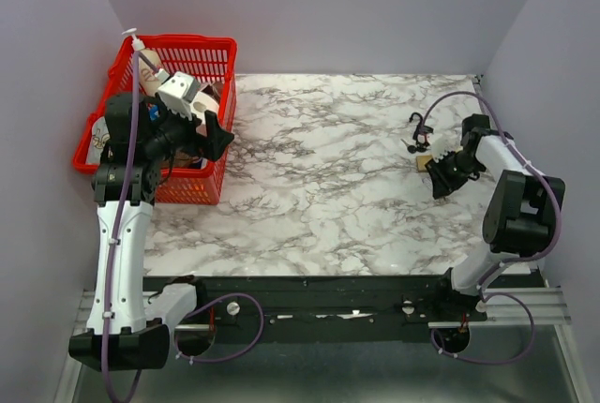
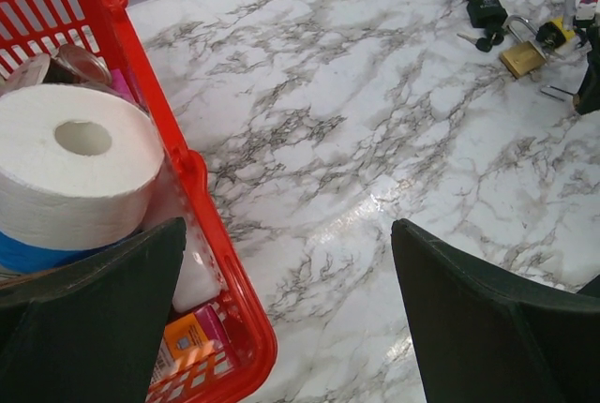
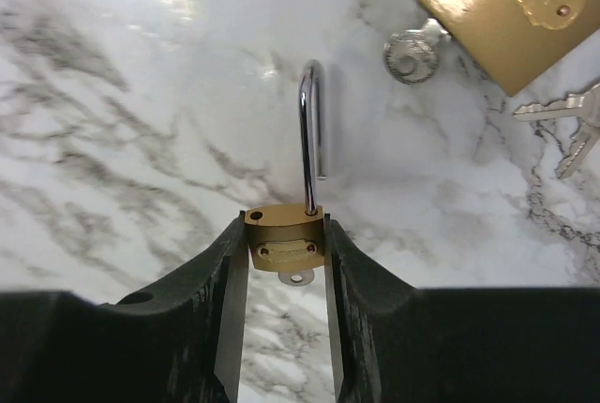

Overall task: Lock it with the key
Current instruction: Pick up the lock from the center of the board.

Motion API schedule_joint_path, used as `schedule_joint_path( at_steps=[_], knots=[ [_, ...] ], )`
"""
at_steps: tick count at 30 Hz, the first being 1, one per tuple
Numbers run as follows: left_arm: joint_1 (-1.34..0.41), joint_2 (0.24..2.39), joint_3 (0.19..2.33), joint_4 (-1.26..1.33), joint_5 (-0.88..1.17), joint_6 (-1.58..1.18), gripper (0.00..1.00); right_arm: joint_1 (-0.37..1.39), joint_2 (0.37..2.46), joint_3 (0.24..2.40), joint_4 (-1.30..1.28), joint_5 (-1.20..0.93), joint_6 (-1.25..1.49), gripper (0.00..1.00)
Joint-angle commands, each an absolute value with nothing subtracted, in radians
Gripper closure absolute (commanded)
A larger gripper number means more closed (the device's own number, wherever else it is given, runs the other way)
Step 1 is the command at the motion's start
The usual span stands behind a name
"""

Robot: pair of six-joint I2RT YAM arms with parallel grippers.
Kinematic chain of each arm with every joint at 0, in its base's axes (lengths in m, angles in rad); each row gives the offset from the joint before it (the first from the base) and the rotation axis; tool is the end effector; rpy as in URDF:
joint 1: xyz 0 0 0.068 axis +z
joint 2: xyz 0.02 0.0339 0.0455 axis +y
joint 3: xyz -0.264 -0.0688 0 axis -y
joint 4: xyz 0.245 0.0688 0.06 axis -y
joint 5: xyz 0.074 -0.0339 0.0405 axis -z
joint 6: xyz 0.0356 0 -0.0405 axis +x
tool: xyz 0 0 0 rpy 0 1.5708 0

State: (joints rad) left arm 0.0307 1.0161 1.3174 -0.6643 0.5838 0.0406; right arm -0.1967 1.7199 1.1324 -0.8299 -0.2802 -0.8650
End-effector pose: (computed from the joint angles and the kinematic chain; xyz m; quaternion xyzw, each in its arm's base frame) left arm 0.1946 -0.0137 0.4311 0.1673 0.7875 -0.2173 0.5519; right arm 0.3088 -0.0515 0.1818 -0.3339 0.9292 0.0817 0.1359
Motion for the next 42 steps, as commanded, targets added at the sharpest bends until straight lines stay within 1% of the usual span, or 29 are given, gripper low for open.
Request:
schedule_joint_path(
  at_steps=[1,3,5,6,7,8,10,11,15,19,22,26,30,34,37,42],
  knots=[
    [0.012,1.037,1.305,-0.629,0.695,0.109,0.01,-0.181,1.628,1.238,-1.067,-0.515,-0.880,0.72],
    [0.005,1.035,1.281,-0.608,0.773,0.130,0.01,-0.134,1.588,1.262,-1.120,-0.572,-0.871,0.73],
    [-0.044,1.014,1.223,-0.537,0.851,0.184,0.01,-0.091,1.568,1.299,-1.190,-0.665,-0.847,0.73],
    [-0.063,1.003,1.201,-0.513,0.865,0.216,0.01,-0.036,1.560,1.310,-1.213,-0.692,-0.839,0.73],
    [-0.124,0.982,1.181,-0.473,0.865,0.256,0.01,-0.008,1.549,1.333,-1.251,-0.734,-0.824,0.72],
    [-0.164,0.977,1.154,-0.471,0.858,0.362,0.01,0.024,1.543,1.338,-1.259,-0.750,-0.812,0.72],
    [-0.259,0.979,1.140,-0.503,0.806,0.490,0.01,0.113,1.520,1.342,-1.270,-0.782,-0.781,0.73],
    [-0.341,0.983,1.128,-0.511,0.790,0.568,0.01,0.139,1.511,1.344,-1.272,-0.796,-0.772,0.73],
    [-0.491,1.009,1.057,-0.453,0.793,0.601,0.04,0.286,1.485,1.350,-1.273,-0.862,-0.723,0.72],
    [-0.621,1.008,0.942,-0.246,0.766,0.600,0.09,0.374,1.479,1.351,-1.282,-0.926,-0.677,0.72],
    [-0.698,1.028,0.878,-0.125,0.738,0.588,0.10,0.420,1.485,1.353,-1.299,-0.992,-0.658,0.72],
    [-0.738,1.086,0.870,-0.077,0.747,0.531,0.14,0.477,1.474,1.344,-1.270,-1.003,-0.609,0.72],
    [-0.779,1.081,0.829,-0.022,0.744,0.537,0.18,0.528,1.463,1.342,-1.252,-1.015,-0.583,0.72],
    [-0.792,1.107,0.842,-0.058,0.750,0.512,0.29,0.563,1.465,1.350,-1.249,-0.987,-0.572,0.72],
    [-0.792,1.095,0.827,-0.063,0.768,0.495,0.32,0.581,1.463,1.364,-1.239,-0.976,-0.558,0.72],
    [-0.796,1.091,0.811,-0.072,0.773,0.477,0.35,0.601,1.468,1.385,-1.230,-0.960,-0.532,0.72]
  ],
)
